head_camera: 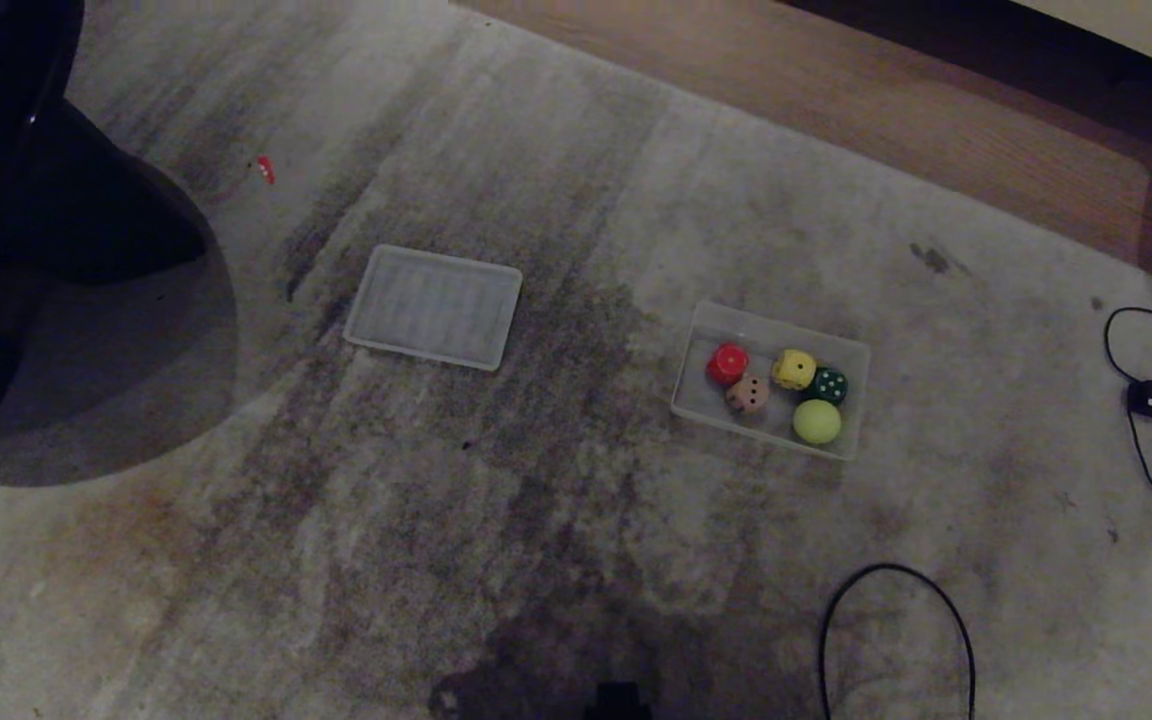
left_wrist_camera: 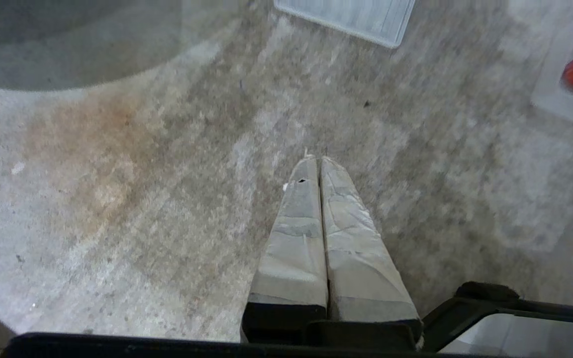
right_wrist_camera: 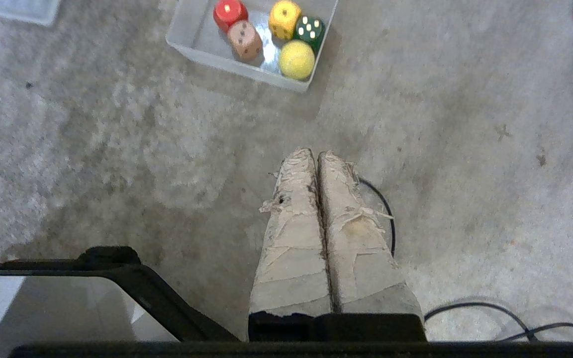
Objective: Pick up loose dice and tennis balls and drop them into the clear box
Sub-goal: Pick up the ball on the table
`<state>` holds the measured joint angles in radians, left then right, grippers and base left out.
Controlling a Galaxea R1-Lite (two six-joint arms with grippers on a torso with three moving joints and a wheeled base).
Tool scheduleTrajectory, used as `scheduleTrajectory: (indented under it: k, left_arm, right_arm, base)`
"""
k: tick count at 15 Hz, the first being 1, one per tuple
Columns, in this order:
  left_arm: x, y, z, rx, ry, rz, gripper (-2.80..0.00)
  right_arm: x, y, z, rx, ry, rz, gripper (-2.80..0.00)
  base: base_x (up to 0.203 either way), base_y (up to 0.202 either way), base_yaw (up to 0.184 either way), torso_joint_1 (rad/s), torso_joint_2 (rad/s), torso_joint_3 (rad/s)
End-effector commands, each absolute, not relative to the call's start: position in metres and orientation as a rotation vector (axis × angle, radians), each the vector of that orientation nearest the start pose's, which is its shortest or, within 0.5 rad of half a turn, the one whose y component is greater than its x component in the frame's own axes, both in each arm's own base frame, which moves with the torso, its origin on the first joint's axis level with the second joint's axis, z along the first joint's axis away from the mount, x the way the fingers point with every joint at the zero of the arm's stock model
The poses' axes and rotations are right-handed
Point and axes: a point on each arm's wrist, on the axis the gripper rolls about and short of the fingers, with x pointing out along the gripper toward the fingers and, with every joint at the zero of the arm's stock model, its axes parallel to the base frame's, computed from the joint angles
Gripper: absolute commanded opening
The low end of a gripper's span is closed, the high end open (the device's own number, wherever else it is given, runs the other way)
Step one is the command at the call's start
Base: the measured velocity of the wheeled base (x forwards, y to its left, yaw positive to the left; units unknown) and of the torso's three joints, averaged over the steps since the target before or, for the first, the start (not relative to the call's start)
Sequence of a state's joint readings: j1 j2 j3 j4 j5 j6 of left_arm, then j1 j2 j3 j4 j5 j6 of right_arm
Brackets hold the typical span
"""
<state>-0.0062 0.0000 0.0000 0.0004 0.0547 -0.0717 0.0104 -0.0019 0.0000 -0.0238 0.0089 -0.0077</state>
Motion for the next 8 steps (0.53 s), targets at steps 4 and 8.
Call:
scheduleTrajectory:
  k: [4, 8]
  left_arm:
    - [-0.0226, 0.0014, 0.0751, -0.075, 0.001, 0.051, -2.8]
    - [-0.0226, 0.0014, 0.0751, -0.077, 0.001, 0.051, -2.8]
  right_arm:
    - [-0.022, 0.0, 0.075, -0.006, -0.014, 0.02, -2.8]
    - [-0.022, -0.0001, 0.075, -0.005, -0.014, 0.018, -2.8]
  base:
    - [0.0, 0.0, 0.0, 0.002, 0.0, 0.2]
    - [0.0, 0.0, 0.0, 0.002, 0.0, 0.203]
